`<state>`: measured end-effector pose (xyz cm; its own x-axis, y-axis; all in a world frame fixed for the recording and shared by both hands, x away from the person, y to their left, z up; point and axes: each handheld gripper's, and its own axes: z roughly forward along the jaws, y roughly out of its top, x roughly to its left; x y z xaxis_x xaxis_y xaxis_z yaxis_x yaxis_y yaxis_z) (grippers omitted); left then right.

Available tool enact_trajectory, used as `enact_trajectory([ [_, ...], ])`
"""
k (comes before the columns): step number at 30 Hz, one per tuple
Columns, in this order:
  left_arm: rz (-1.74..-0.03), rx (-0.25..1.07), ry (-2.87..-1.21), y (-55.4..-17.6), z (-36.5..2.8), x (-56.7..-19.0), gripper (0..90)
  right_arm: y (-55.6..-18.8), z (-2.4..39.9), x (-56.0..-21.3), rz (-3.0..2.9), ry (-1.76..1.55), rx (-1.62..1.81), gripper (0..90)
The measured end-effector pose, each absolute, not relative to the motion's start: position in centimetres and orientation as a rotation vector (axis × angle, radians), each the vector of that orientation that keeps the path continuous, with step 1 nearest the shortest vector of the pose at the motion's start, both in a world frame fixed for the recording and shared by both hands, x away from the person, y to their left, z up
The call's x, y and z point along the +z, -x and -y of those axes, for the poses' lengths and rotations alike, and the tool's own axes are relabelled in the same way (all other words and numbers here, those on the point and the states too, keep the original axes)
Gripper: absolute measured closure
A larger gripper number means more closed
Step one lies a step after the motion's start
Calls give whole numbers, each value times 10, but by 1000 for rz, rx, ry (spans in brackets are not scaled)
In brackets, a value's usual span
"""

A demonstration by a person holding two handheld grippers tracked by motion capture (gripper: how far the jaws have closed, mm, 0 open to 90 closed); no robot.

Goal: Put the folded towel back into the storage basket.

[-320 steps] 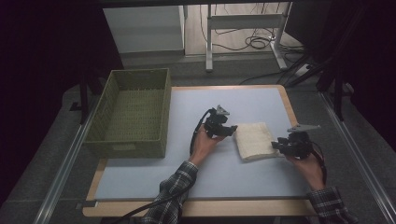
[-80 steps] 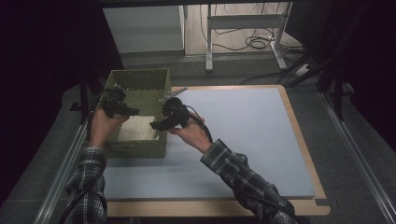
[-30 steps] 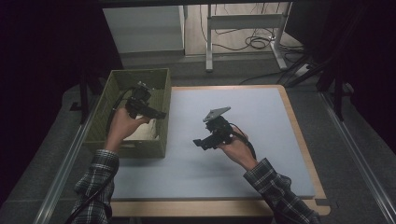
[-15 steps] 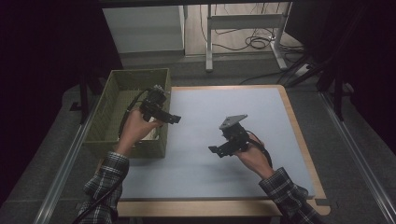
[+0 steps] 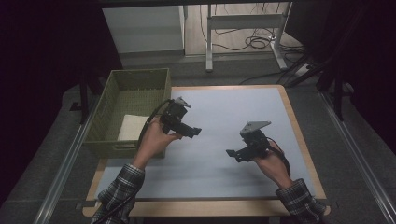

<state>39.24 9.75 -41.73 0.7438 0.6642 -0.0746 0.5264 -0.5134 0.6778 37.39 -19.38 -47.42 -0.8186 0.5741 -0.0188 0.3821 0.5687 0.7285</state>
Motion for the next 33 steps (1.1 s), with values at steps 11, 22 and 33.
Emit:
enact_trajectory([
  [11,-786,235,-2194,-356,-68,-445,55,-363,233,-496,-2485,-875,1065,68],
  [22,-758,247,-2168,-328,-66,-485,51,-350,250,-510,-2454,-922,1054,68],
  [33,-858,269,-2221,-324,-76,-537,38,-344,252,-527,-2457,-944,1025,68],
])
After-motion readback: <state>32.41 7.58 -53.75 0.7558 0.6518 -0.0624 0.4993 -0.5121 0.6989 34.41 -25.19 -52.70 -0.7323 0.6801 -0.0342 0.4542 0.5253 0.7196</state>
